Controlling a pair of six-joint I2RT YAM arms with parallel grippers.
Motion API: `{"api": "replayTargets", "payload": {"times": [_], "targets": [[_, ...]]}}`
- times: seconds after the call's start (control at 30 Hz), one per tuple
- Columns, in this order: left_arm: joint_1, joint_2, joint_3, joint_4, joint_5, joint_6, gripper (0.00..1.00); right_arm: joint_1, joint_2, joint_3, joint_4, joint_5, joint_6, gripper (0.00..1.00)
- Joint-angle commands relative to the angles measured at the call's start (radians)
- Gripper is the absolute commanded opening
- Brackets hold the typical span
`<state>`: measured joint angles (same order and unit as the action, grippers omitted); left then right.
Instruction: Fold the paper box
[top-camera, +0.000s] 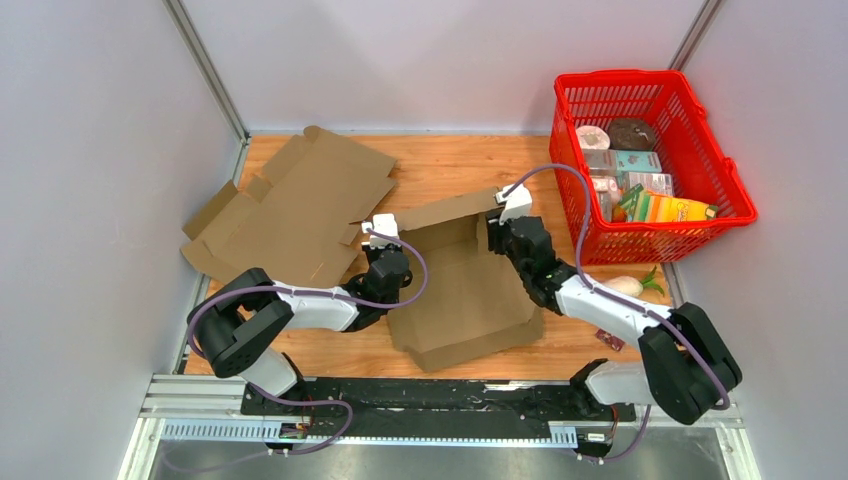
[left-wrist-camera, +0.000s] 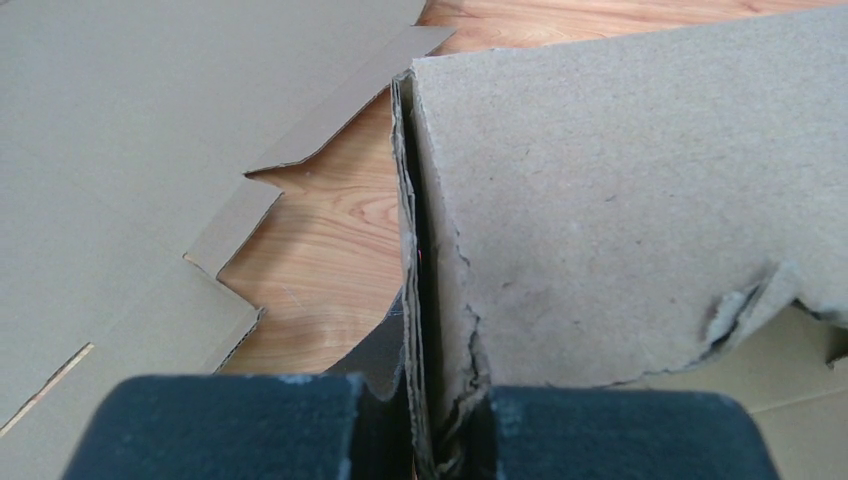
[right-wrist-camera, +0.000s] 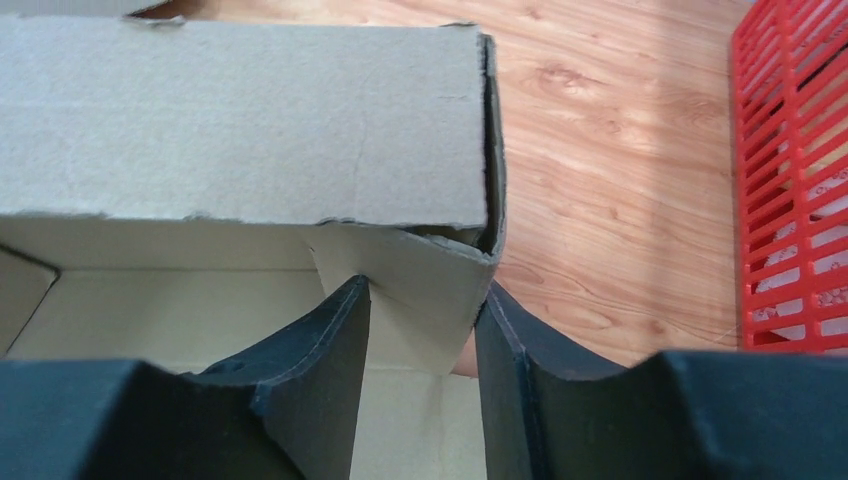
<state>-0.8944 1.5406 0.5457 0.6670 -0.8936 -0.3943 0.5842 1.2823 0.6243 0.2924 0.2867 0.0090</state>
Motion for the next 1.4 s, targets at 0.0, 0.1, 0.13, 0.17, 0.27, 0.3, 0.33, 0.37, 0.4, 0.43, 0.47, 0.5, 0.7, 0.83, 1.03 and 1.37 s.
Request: {"api": "replayTargets", "payload": {"times": [0.0, 0.1, 0.13, 0.17, 0.27, 0.3, 0.33, 0.37, 0.4, 0.43, 0.47, 0.5, 0.7, 0.83, 1.03, 1.37], "targets": [[-0.009, -0.014, 0.011, -0.021, 0.053, -0.011, 0.0, 0.009, 0.044, -0.043, 0.243, 0.126, 0.048, 0.4], [-0.009, -0.019, 0.011, -0.026, 0.048, -0.012, 0.0, 0.012, 0.069, -0.051, 0.292, 0.146, 0.082, 0.34], [-0.011, -0.02, 0.011, -0.027, 0.048, -0.012, 0.0, 0.012, 0.072, -0.048, 0.297, 0.138, 0.08, 0.27], [-0.009, -0.023, 0.011, -0.029, 0.047, -0.012, 0.0, 0.014, 0.078, -0.044, 0.294, 0.144, 0.082, 0.19], [-0.009, -0.025, 0.013, -0.029, 0.044, -0.009, 0.0, 0.028, 0.095, -0.029, 0.283, 0.181, 0.08, 0.1], [-0.009, -0.025, 0.013, -0.029, 0.044, -0.009, 0.0, 0.028, 0.094, -0.034, 0.284, 0.157, 0.077, 0.12], [-0.009, -0.023, 0.013, -0.029, 0.044, -0.009, 0.0, 0.028, 0.094, -0.035, 0.286, 0.134, 0.071, 0.16], [-0.009, -0.025, 0.013, -0.029, 0.042, -0.009, 0.0, 0.028, 0.094, -0.037, 0.283, 0.105, 0.068, 0.23], [-0.009, -0.025, 0.013, -0.029, 0.044, -0.009, 0.0, 0.026, 0.092, -0.037, 0.281, 0.103, 0.066, 0.32], [-0.011, -0.027, 0.011, -0.029, 0.042, -0.008, 0.0, 0.02, 0.091, -0.05, 0.286, 0.088, 0.066, 0.33], [-0.009, -0.028, 0.011, -0.029, 0.042, -0.009, 0.0, 0.013, 0.089, -0.058, 0.306, 0.047, 0.063, 0.35], [-0.009, -0.03, 0.01, -0.029, 0.044, -0.009, 0.0, -0.001, 0.091, -0.066, 0.312, 0.029, 0.062, 0.37], [-0.009, -0.039, 0.0, -0.029, 0.044, -0.012, 0.0, -0.055, 0.126, -0.078, 0.341, -0.138, 0.02, 0.43], [-0.008, -0.04, 0.0, -0.029, 0.044, -0.012, 0.0, -0.141, 0.161, -0.074, 0.34, -0.306, 0.071, 0.48], [-0.009, -0.04, 0.0, -0.029, 0.045, -0.012, 0.0, -0.165, 0.226, -0.066, 0.416, -0.443, 0.045, 0.52], [-0.009, -0.037, 0.005, -0.032, 0.044, -0.014, 0.0, -0.106, 0.287, -0.06, 0.544, -0.178, 0.138, 0.3]]}}
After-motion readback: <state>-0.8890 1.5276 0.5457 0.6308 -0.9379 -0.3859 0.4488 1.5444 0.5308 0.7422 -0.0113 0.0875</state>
